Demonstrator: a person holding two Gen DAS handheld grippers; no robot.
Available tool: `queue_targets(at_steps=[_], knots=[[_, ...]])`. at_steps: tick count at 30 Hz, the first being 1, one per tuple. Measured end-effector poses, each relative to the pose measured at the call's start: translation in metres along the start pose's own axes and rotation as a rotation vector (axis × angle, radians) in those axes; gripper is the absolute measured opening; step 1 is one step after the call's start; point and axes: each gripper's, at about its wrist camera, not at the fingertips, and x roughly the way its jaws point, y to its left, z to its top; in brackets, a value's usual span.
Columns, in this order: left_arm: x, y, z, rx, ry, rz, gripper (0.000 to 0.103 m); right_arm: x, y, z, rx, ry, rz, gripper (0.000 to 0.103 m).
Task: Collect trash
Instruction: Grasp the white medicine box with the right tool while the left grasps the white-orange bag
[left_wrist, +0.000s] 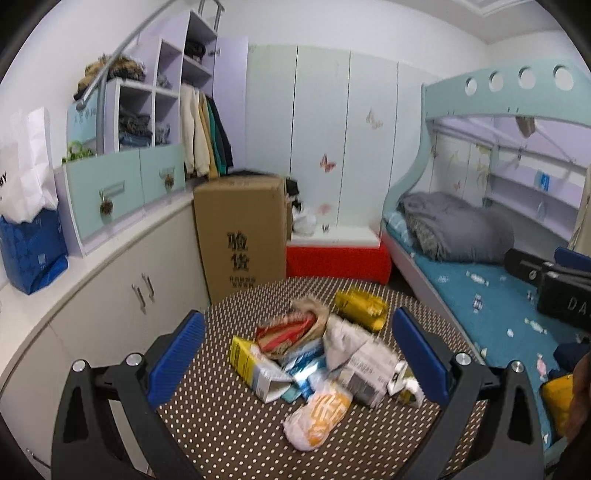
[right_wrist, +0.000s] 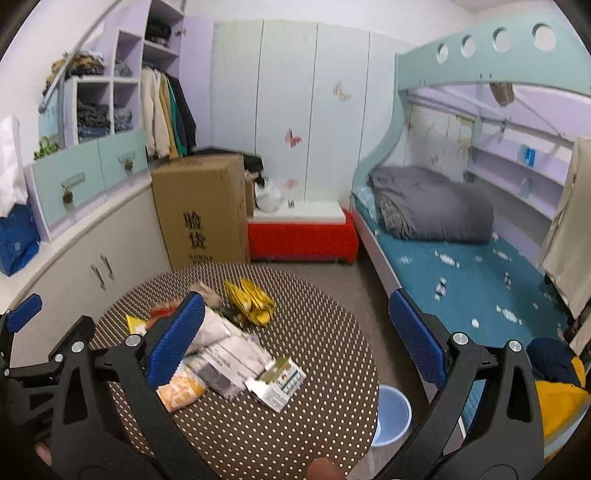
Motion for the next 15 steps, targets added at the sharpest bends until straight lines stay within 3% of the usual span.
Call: queue_targets(at_steps=[6,15], knots=[[0.037,0.007,-0.031,0.048,0.102,-0.004,0.099,0.047,-0.011,-0.023,0.014,0.135,-0.019,0.098],[0.084,-0.010,-0.083,0.191,0.270,-0.131,0.099,0.102,-0.029,-0.072,0.047,0.334,-0.029,0.098]])
